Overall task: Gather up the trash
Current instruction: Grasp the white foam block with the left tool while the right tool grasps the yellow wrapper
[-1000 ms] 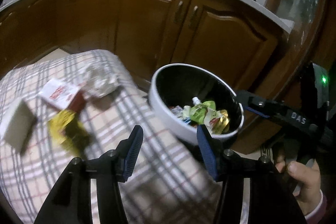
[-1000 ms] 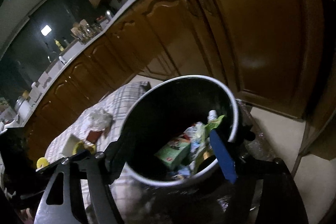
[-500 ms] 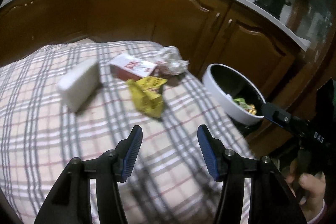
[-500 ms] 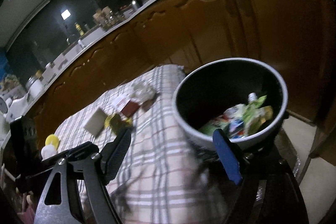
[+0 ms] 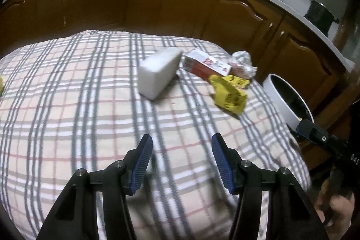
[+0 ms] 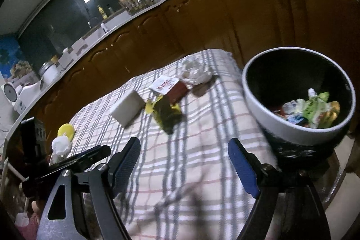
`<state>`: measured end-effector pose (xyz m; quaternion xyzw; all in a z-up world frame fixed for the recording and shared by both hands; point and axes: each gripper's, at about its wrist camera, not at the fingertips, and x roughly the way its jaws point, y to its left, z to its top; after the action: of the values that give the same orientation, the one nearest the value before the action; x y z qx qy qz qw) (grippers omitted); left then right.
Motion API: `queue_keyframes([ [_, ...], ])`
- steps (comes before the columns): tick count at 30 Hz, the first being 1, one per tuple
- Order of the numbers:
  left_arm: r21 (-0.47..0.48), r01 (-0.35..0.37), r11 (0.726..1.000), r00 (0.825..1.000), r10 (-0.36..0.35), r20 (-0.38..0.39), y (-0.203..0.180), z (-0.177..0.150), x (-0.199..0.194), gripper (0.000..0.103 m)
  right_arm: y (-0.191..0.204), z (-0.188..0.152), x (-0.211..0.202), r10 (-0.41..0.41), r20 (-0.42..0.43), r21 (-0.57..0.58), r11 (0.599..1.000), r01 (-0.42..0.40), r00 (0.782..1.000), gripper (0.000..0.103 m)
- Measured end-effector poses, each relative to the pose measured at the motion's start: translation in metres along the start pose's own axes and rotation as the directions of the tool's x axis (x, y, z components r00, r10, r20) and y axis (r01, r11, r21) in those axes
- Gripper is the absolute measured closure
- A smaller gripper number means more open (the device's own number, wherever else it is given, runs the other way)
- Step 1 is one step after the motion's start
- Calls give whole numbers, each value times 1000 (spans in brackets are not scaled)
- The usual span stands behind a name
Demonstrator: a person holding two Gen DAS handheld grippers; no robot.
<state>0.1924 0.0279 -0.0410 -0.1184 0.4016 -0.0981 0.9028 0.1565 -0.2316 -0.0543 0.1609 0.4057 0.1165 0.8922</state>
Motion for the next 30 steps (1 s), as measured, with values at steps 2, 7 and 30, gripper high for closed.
queue_keyframes([
  [2,-3,-9,1000,1000,9,0,4,3,0,49,5,0,6,5,-9,-9,1000,-6,1000,21],
  [7,-6,-35,999,999,35,5,12,9,5,43,17,4,25,19,-30,-30,999,-20,999,21],
  [30,69,-48,996,999,48,10,25,71,84,44,38,38,110,-1,-126,-107,994,-12,992,57],
])
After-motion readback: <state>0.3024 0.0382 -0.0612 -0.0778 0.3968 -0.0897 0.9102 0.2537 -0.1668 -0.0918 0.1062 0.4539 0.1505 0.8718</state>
